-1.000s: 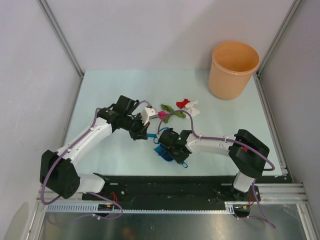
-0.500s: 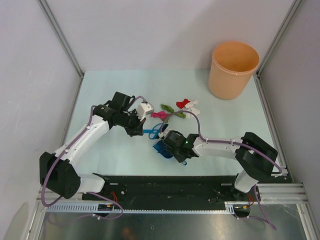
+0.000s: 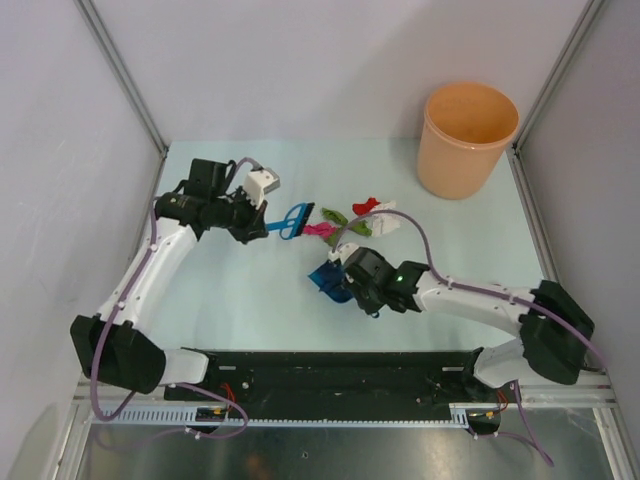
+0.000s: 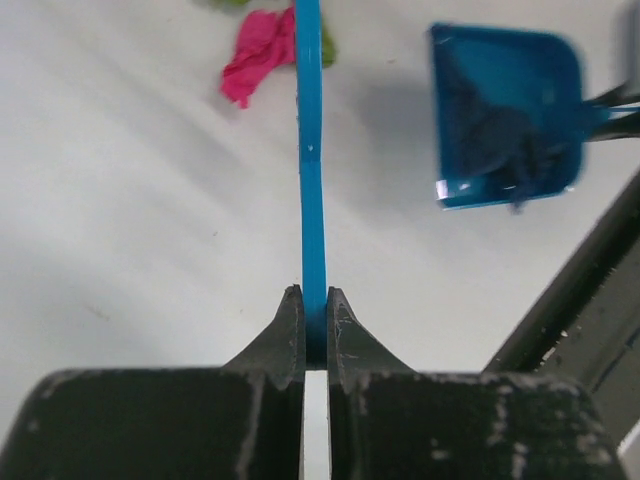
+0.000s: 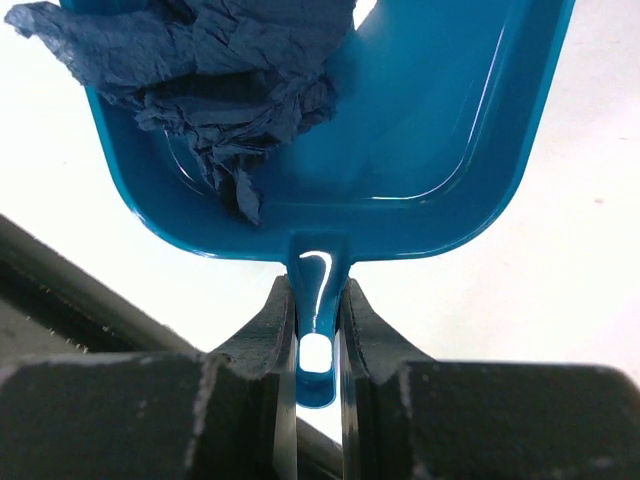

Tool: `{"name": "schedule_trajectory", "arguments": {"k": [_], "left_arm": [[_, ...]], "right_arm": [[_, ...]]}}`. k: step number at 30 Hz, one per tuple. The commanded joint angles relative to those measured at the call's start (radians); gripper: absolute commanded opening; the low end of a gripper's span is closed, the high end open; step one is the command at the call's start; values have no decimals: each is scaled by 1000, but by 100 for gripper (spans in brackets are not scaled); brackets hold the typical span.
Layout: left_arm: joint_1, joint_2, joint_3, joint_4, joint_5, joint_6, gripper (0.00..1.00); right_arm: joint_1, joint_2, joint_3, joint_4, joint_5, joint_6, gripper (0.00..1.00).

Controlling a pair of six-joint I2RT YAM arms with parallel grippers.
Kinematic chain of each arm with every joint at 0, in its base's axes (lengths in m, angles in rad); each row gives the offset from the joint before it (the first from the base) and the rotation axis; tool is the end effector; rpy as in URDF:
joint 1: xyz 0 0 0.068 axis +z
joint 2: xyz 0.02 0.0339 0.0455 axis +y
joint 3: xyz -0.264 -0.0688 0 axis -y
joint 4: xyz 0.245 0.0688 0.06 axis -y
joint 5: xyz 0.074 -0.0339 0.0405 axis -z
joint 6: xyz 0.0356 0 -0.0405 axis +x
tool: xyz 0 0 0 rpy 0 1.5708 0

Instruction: Sweep away the paper scraps from the table

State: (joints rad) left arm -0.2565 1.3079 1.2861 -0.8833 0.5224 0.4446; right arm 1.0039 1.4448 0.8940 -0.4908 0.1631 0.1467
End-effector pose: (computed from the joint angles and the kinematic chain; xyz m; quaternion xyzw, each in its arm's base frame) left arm 0.2493 -0.0838 0.3406 0.3928 0.8286 -0.2133 0.3372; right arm 0.1564 0.2349 0.2041 -0.3804 0.8838 0.0758 0.2615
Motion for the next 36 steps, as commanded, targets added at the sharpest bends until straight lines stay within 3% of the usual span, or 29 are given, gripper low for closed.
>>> {"name": "schedule_trajectory", "arguments": {"k": [1, 9, 18, 24, 28, 29, 33, 36], "left_arm": [[66, 54, 29, 17, -56, -20, 0], [72, 88, -39, 44, -81, -24, 0], [66, 79, -57, 44, -51, -23, 0], [59, 77, -83, 44, -65, -12, 0], [54, 65, -96, 44, -65, -1, 0], [51, 64, -99, 44, -65, -1, 0], [42, 56, -114, 46, -65, 2, 0], [37, 48, -126, 46, -64, 8, 0]], "right_arm": [[-56, -118, 126, -159, -10, -39, 0], [-272, -133, 410, -440, -22, -120, 0], [-686, -3, 813, -460, 50, -324, 0], [-839, 132, 999, -316, 199, -561, 0], [-875, 285, 1193, -264, 375, -752, 0], [-877, 304, 1206, -218, 406, -863, 0], [-881, 333, 1136, 21, 580, -1197, 0], [-886, 290, 946, 281, 581, -1533, 0]]}}
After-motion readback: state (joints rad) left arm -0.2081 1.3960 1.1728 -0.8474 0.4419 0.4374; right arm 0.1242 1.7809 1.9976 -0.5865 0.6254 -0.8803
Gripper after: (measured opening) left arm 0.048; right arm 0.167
